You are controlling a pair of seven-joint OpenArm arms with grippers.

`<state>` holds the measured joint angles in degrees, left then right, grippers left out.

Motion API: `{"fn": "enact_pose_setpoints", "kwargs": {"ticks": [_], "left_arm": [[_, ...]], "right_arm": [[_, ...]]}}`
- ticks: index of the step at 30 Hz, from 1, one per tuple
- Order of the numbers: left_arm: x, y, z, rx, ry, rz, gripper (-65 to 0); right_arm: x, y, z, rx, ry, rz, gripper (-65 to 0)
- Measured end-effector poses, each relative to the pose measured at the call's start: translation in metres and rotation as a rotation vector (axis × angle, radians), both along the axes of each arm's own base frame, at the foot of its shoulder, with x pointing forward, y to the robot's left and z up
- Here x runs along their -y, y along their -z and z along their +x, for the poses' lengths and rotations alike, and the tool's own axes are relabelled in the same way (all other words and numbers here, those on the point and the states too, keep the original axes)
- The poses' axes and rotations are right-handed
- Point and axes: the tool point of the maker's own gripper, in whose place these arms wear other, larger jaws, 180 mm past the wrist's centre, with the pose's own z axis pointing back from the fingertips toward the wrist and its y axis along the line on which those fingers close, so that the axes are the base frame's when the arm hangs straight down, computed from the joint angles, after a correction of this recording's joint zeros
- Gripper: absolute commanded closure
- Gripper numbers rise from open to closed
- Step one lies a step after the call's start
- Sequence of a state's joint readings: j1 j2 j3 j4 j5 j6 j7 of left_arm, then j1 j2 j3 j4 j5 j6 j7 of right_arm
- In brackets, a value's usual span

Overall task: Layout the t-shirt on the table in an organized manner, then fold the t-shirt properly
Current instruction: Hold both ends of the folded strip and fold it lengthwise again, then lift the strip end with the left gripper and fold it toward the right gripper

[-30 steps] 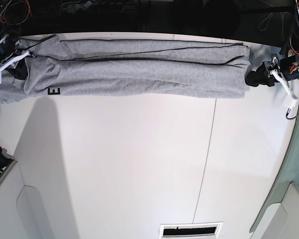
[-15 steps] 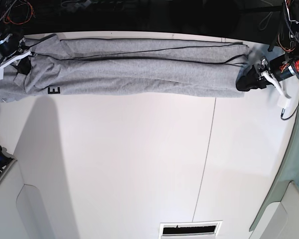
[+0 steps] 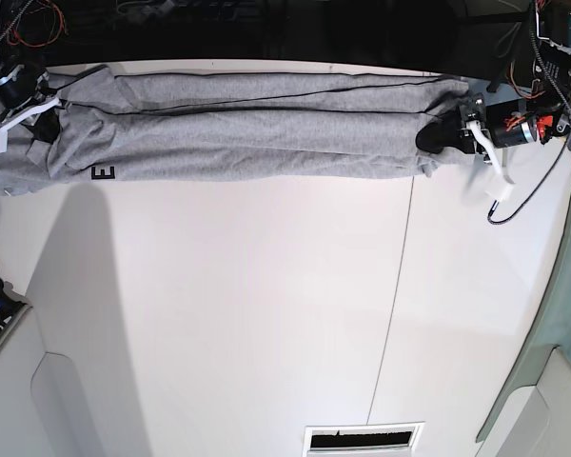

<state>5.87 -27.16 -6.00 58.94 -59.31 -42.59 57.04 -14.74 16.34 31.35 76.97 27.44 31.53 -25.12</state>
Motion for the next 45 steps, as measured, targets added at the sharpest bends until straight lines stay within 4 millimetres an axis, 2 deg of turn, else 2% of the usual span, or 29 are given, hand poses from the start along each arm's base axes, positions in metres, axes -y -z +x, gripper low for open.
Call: {"fn": "enact_pose_setpoints", "kwargs": {"ticks": [7, 12, 15, 17, 23, 26, 29, 31, 37, 43, 45], "left_arm": [[-0.011, -0.017, 0.015, 0.057, 0.05, 0.087, 0.0], [-0.024, -0.028, 0.035, 0.076, 0.094, 0.167, 0.0], [-0.031, -0.033, 0.051, 0.095, 0.113, 0.218, 0.0], [-0.035, -0.038, 0.062, 0.114, 0.124, 0.251, 0.0], [-0.064, -0.067, 0.101, 0.192, 0.125, 0.345, 0.0], [-0.085, -0.088, 0.117, 0.229, 0.114, 0.388, 0.0], [-0.087, -0.113, 0.127, 0.248, 0.103, 0.331, 0.0], [-0.073, -0.12, 0.126, 0.242, 0.131, 0.272, 0.0], [-0.011, -0.114, 0.114, 0.246, 0.29, 0.191, 0.0], [0.076, -0.115, 0.105, 0.306, 0.442, 0.061, -0.3], [0.099, -0.111, 0.105, 0.323, 0.452, 0.034, -8.1]], "right_arm": [[0.0, -0.004, 0.009, 0.019, 0.0, 0.003, 0.0], [-0.003, -0.017, 0.029, 0.084, 0.019, 0.048, 0.0], [-0.008, -0.024, 0.038, 0.101, 0.024, 0.096, -17.9], [-0.01, -0.033, 0.046, 0.135, 0.032, 0.122, -22.8], [-0.002, -0.061, 0.058, 0.214, 0.038, 0.102, -22.7], [0.0, -0.065, 0.059, 0.221, 0.039, 0.096, -22.7], [-0.002, -0.062, 0.057, 0.2, 0.032, 0.099, -22.7], [-0.002, -0.062, 0.057, 0.2, 0.033, 0.099, -22.7], [-0.002, -0.061, 0.057, 0.198, 0.032, 0.1, -22.7], [-0.002, -0.061, 0.056, 0.194, 0.031, 0.1, -22.7], [-0.002, -0.061, 0.056, 0.194, 0.03, 0.099, -22.7]]}}
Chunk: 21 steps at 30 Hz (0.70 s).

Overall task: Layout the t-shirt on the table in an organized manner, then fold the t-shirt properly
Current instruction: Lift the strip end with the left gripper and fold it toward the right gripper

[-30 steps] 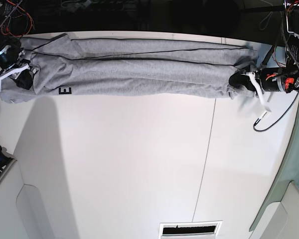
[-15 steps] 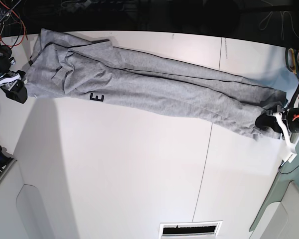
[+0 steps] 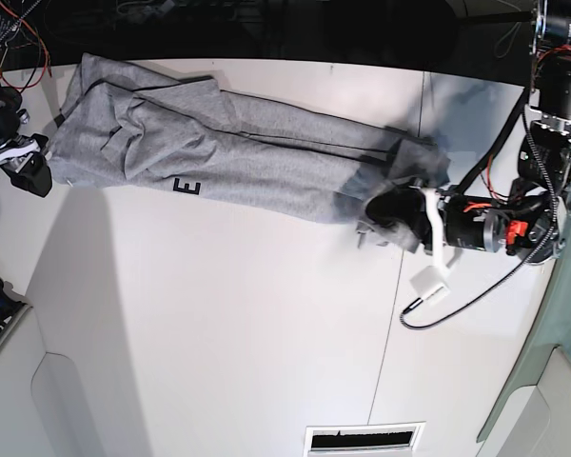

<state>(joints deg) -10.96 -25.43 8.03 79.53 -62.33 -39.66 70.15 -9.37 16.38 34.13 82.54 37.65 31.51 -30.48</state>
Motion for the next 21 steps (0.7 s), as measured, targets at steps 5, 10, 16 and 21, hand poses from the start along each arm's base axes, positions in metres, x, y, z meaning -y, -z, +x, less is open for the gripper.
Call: {"fn": "enact_pose_setpoints", "kwargs": {"ticks": [5, 10, 16, 21], "left_arm": [[0.041, 0.011, -0.002, 0.014, 0.039, -0.015, -29.5], [0.081, 0.025, -0.021, -0.048, 0.108, -0.058, -36.6], [0.119, 0.019, -0.029, -0.043, 0.146, -0.136, -36.6], [0.107, 0.016, -0.017, -0.026, 0.097, -0.138, -36.6]], "right_arm": [[0.0, 0.0, 0.0, 0.0, 0.0, 0.001, -22.8], [0.002, 0.003, -0.004, -0.028, -0.001, 0.002, -36.2], [0.033, -0.004, -0.015, -0.058, 0.051, -0.013, -40.3], [0.053, 0.0, -0.029, -0.115, 0.056, -0.043, -40.3]]}}
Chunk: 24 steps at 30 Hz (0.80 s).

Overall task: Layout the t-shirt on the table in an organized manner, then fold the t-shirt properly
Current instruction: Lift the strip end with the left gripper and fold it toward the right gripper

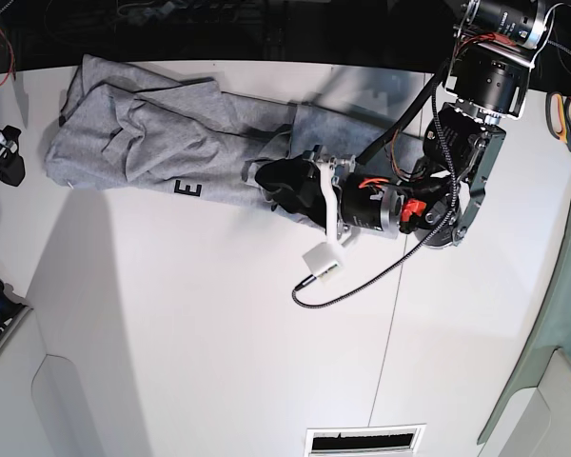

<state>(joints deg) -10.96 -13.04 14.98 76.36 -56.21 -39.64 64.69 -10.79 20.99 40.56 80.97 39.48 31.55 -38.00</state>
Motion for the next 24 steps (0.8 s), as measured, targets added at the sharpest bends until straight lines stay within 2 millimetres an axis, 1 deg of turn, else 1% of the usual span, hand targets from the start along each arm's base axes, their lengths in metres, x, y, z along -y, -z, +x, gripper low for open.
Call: {"fn": "enact_pose_setpoints", "kwargs": {"ticks": [2, 5, 8, 12, 14, 17, 19, 22, 23, 24], "left_arm": [[-0.007, -0.007, 0.009, 0.007, -0.046, -0.03, -36.6], [-0.021, -0.022, 0.026, 0.036, -0.126, -0.078, -36.6], [-0.042, -0.03, 0.04, 0.058, -0.2, -0.087, -36.5], [-0.078, -0.032, 0.049, 0.074, -0.272, -0.055, -36.6], [-0.098, -0.033, 0.053, 0.084, -0.3, -0.026, -36.5], [-0.12, -0.038, 0.057, 0.101, -0.334, -0.01, -36.5], [-0.129, -0.038, 0.057, 0.103, -0.34, 0.012, -36.6], [-0.14, -0.035, 0.053, 0.097, -0.346, 0.033, -36.5], [-0.144, -0.03, 0.048, 0.086, -0.347, 0.046, -36.6], [-0.149, -0.026, 0.043, 0.074, -0.348, 0.063, -36.5]], "right_arm": [[0.002, 0.009, -0.008, -0.022, 0.018, 0.046, -40.4], [-0.009, 0.022, -0.018, -0.058, 0.015, 0.154, -40.3], [-0.027, 0.034, -0.024, -0.091, -0.01, 0.244, -40.4], [-0.057, 0.05, -0.028, -0.123, -0.048, 0.307, -40.4], [-0.075, 0.057, -0.029, -0.134, -0.074, 0.337, -40.3], [-0.097, 0.061, -0.026, -0.138, -0.123, 0.363, -40.3], [-0.112, 0.064, -0.026, -0.145, -0.156, 0.381, -40.3], [-0.125, 0.065, -0.024, -0.143, -0.182, 0.397, -39.7], [-0.128, 0.065, -0.024, -0.142, -0.185, 0.403, -36.7], [-0.13, 0.065, -0.023, -0.138, -0.183, 0.408, -30.6]]}}
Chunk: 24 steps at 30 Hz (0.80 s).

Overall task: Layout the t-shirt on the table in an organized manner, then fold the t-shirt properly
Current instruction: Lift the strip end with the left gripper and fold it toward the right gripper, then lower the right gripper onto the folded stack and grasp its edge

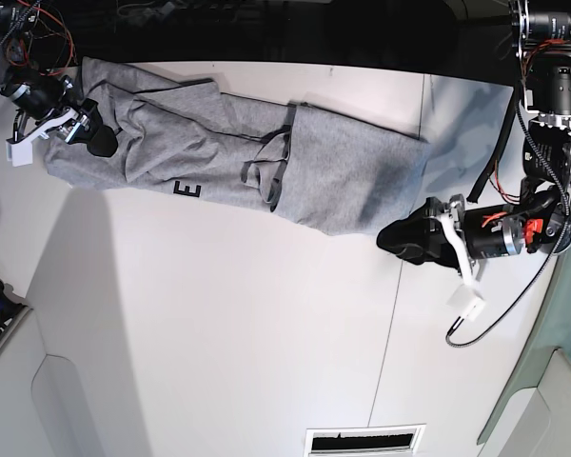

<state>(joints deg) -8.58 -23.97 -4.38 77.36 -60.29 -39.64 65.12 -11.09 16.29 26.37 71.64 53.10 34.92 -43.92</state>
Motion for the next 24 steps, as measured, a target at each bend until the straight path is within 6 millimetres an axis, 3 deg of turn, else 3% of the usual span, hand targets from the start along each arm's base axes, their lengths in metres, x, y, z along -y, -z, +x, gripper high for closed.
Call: {"fn": "enact_pose_setpoints", "kwargs": {"ticks": [3, 4, 9, 14, 20, 24], "left_arm": [[-0.016, 0.013, -0.012, -0.026, -0.012, 0.056, -36.5], [-0.021, 0.014, -0.012, -0.015, -0.028, 0.057, -36.5], [-0.054, 0.02, -0.015, -0.002, -0.097, 0.136, -36.5], [-0.067, 0.031, -0.033, -0.035, -0.151, 0.127, -36.5], [-0.06, 0.061, -0.07, -0.1, -0.171, 0.12, -36.5], [-0.04, 0.077, -0.091, -0.152, -0.172, 0.079, -36.5]], "right_arm": [[0.0, 0.005, 0.0, -0.007, 0.015, -0.026, -2.1], [0.002, 0.007, 0.0, 0.0, 0.022, -0.04, 0.0], [0.024, 0.005, 0.001, 0.017, 0.065, -0.103, 0.0], [0.076, -0.01, 0.001, 0.036, 0.153, -0.18, 0.0], [0.131, -0.042, 0.009, 0.084, 0.187, -0.284, 0.0], [0.146, -0.077, 0.023, 0.157, 0.178, -0.323, 0.0]]}}
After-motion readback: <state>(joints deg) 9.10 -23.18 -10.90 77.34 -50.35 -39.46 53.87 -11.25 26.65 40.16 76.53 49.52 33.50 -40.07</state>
